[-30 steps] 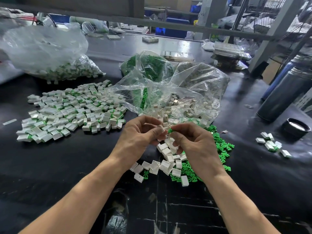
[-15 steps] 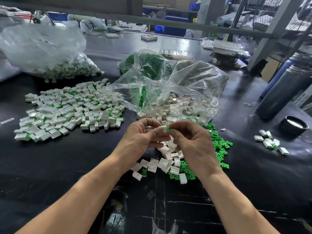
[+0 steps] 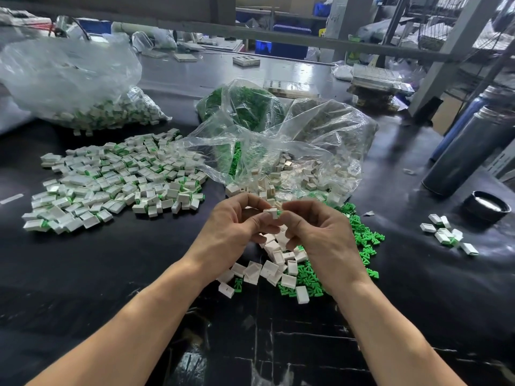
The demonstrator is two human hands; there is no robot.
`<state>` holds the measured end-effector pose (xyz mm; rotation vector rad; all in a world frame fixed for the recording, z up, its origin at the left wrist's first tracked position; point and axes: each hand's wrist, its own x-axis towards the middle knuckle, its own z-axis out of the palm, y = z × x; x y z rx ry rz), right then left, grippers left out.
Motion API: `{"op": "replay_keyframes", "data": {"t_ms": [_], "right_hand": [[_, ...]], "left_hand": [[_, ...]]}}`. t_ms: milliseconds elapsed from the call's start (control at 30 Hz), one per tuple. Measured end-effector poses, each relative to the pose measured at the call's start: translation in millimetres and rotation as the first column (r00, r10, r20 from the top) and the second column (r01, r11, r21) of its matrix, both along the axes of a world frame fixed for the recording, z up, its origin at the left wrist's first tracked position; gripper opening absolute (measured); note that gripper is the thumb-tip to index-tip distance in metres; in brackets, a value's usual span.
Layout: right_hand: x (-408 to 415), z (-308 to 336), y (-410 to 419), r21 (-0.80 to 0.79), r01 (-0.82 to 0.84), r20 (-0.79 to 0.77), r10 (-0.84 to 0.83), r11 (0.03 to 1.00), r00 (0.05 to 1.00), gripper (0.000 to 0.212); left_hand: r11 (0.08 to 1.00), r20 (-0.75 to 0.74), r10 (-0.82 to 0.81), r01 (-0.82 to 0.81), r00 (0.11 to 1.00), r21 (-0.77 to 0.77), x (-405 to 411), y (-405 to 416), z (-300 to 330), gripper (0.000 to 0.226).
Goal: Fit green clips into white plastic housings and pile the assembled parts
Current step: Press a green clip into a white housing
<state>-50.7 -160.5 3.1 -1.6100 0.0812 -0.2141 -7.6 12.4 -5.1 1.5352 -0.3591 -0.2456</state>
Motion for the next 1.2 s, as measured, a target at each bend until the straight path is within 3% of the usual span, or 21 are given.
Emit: {"op": "replay_keyframes", "data": {"t_ms": [200, 500, 767, 1067, 1200], "right_hand": [[2, -5, 2, 0.03, -0.007, -0.005, 0.007, 1.0, 1.0, 0.007], [-1, -6, 5, -0.27, 0.064, 0.094, -0.04, 0.961, 0.995, 0.018], [-4, 2, 15, -0.534, 0.229, 0.302, -0.07, 0.814, 0.951, 0.009], [-5, 2, 15, -0.618, 0.243, 0.35, -0.015, 0.748, 0.937, 0.01], [-2, -2, 14, -0.526, 0.2, 0.268, -0.063, 0.826, 0.961, 0.011]], "left_hand": [[0.999, 0.021, 0.036, -0.037, 0.999, 0.018, 0, 0, 1, 0.01], [0.995, 0.089, 0.089, -0.092, 0.992, 0.027, -3, 0, 6, 0.004], [0.975, 0.229, 0.16, -0.19, 0.96, 0.112, -8, -3, 7, 0.015], [0.938, 0.358, 0.132, -0.233, 0.924, 0.256, -7, 1, 5, 0.03], [0.935, 0.336, 0.144, -0.239, 0.931, 0.261, -6, 1, 5, 0.026]]}}
